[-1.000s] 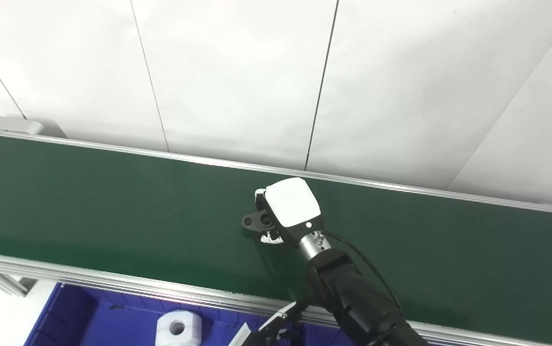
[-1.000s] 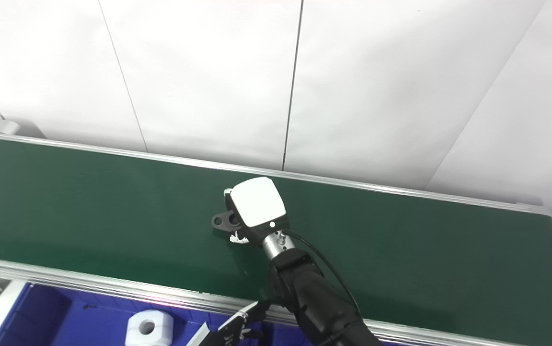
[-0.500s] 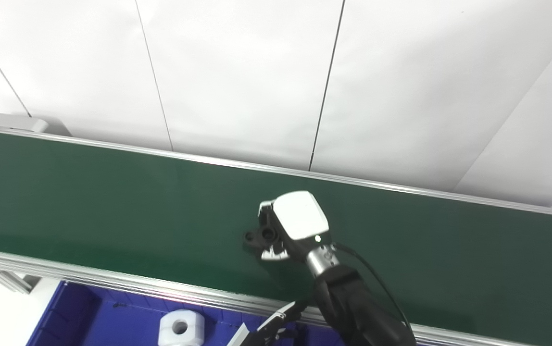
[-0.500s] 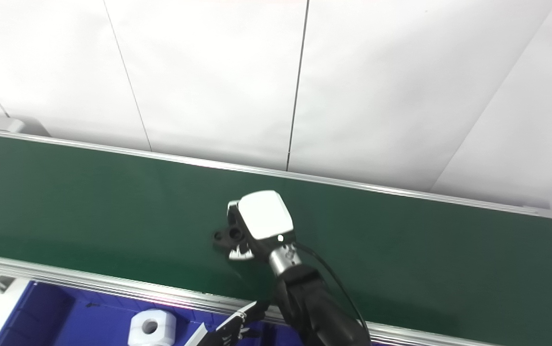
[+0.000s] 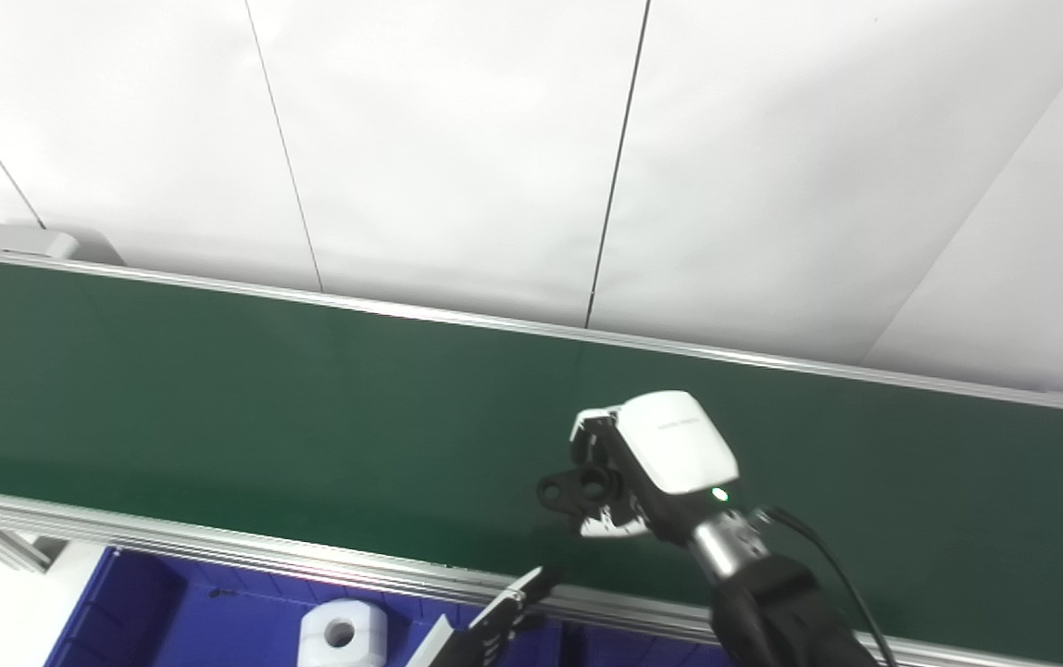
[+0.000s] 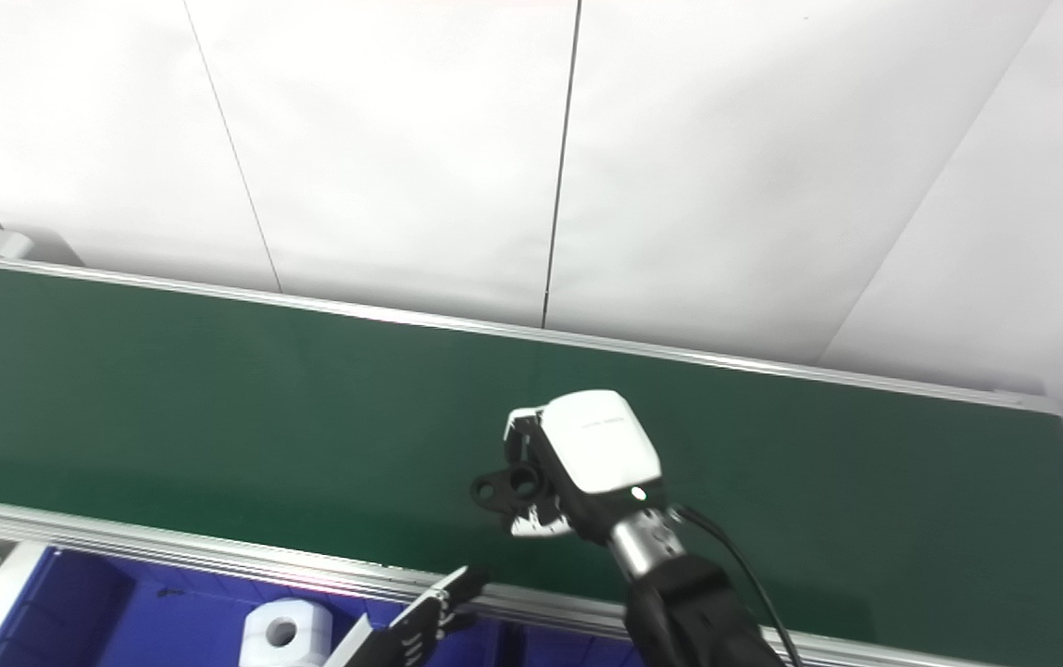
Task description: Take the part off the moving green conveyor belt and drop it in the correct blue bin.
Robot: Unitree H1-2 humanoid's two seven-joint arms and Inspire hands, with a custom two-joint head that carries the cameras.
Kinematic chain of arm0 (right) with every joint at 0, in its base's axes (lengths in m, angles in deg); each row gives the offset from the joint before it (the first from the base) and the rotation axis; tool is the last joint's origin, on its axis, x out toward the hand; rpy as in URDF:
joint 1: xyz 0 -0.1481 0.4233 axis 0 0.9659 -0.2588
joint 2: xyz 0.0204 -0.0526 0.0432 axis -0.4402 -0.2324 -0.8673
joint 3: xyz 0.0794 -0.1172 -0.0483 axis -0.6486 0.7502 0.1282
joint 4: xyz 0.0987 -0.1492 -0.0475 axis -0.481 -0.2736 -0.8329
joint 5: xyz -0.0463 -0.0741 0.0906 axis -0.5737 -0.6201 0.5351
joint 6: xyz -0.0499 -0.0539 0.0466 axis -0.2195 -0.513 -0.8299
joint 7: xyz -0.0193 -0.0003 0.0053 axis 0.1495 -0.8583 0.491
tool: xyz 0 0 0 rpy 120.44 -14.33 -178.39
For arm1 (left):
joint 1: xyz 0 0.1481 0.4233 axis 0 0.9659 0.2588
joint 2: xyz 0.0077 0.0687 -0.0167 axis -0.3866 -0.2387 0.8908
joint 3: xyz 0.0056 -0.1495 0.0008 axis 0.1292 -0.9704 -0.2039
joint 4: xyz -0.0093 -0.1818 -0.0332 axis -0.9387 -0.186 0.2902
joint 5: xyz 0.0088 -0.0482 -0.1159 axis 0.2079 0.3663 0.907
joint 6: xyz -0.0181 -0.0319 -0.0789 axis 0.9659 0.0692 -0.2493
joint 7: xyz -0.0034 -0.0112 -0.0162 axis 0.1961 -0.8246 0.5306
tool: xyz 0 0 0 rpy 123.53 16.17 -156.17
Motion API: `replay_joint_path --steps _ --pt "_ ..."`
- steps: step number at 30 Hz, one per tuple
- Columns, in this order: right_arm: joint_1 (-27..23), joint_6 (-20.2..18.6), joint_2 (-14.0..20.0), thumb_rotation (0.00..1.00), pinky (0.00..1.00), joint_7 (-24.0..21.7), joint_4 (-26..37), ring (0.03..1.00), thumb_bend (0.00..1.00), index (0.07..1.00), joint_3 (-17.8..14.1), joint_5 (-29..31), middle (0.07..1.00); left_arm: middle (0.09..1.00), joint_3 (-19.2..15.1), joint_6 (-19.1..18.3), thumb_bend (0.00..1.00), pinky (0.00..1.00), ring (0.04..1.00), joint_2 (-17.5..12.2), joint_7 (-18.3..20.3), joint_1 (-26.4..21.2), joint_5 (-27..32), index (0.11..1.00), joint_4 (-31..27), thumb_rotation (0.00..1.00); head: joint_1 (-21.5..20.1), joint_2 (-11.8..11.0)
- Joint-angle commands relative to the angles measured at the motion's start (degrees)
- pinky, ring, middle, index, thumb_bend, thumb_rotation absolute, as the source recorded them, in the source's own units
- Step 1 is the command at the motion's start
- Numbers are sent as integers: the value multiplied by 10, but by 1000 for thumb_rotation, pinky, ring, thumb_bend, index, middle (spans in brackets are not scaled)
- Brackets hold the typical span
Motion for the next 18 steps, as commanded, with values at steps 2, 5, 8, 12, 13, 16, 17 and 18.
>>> replay_joint_path --steps 2,5,8,12,13,16,17,18 --pt "30 -1 10 134 137 -14 57 198 508 489 -17 -28 306 974 1 -2 842 963 993 -9 11 3 12 953 -36 682 -12 7" --pt "72 -15 7 135 128 -43 99 189 508 488 -28 -70 298 976 -4 -13 847 992 1000 -18 16 5 19 959 -51 705 -34 18" --pt "120 -25 -5 133 124 -65 135 189 508 488 -48 -86 304 980 -8 -23 837 999 1000 -31 24 5 25 969 -66 727 -58 28" --pt "172 -19 -23 136 137 -71 168 205 508 488 -67 -105 321 992 -15 -34 817 1000 1000 -49 34 6 42 991 -86 769 -99 45" --pt "182 -20 -28 137 143 -76 176 210 507 488 -70 -111 324 997 -17 -34 808 1000 1000 -51 36 7 50 995 -88 767 -108 50" --pt "209 -17 -42 136 142 -91 199 210 508 487 -78 -130 319 998 -24 -41 798 1000 1000 -57 38 10 62 999 -101 776 -133 62" --pt "222 -18 -47 135 142 -95 208 210 509 487 -82 -137 318 998 -26 -47 796 1000 1000 -61 40 10 67 1000 -107 780 -147 70" --pt "231 -17 -51 135 135 -98 214 205 509 487 -85 -141 312 999 -28 -52 797 1000 1000 -63 41 10 70 1000 -111 787 -147 70"
